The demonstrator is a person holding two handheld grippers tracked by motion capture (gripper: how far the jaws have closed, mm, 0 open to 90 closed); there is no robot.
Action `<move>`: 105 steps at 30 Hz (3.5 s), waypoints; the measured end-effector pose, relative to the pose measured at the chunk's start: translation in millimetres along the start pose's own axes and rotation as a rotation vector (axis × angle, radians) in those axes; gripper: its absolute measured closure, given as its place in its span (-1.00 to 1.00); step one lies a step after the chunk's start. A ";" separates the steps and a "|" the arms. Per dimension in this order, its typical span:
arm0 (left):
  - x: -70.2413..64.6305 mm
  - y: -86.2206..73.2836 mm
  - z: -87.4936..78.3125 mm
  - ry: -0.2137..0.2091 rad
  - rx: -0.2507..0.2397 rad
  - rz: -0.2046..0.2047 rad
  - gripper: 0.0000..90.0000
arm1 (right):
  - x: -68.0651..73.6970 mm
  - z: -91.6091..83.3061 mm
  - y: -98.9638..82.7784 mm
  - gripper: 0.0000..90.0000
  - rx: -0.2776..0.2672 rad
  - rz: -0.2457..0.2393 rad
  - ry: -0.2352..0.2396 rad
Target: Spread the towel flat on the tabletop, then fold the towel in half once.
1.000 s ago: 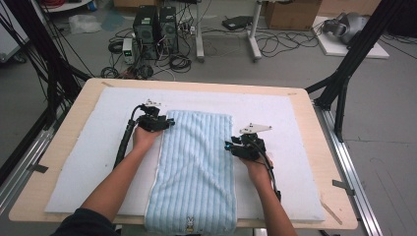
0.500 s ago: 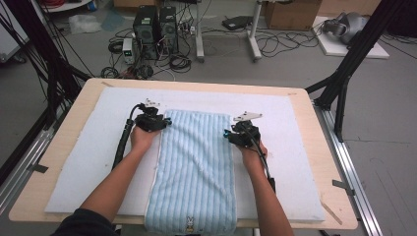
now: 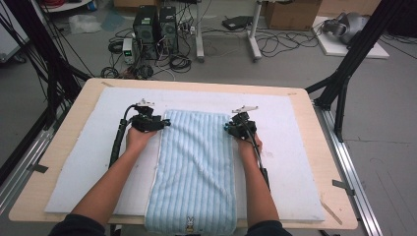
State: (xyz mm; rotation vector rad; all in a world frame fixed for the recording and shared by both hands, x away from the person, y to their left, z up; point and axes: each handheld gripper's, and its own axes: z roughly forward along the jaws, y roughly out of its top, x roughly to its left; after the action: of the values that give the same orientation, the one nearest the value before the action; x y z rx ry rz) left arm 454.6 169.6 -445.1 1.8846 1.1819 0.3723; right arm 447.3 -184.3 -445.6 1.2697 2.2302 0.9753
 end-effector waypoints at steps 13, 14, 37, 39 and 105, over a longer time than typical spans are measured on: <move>-14.3 -1.3 8.9 0.029 0.030 0.101 0.88 | -5.3 -0.5 10.5 0.60 0.000 0.025 -0.097; -14.6 -0.9 9.2 0.049 0.028 0.103 0.92 | -5.4 -2.8 9.8 0.58 -0.009 0.021 -0.090; -12.4 -22.4 -37.1 -0.242 -0.198 0.119 -0.39 | -10.9 -80.5 -32.9 -0.29 -0.168 0.003 0.134; -13.8 -25.2 -41.2 -0.240 -0.211 0.131 -0.36 | -7.8 -87.6 -34.3 -0.41 -0.193 -0.018 0.141; 3.3 14.5 22.0 0.049 0.017 0.026 -0.11 | 5.6 -91.9 -57.2 -0.55 -0.151 -0.030 0.164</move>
State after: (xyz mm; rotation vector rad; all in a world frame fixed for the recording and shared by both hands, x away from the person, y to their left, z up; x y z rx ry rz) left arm 478.7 158.6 -447.2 1.9172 1.1973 0.4255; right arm 353.1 -233.9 -425.0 1.1243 2.2396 1.2508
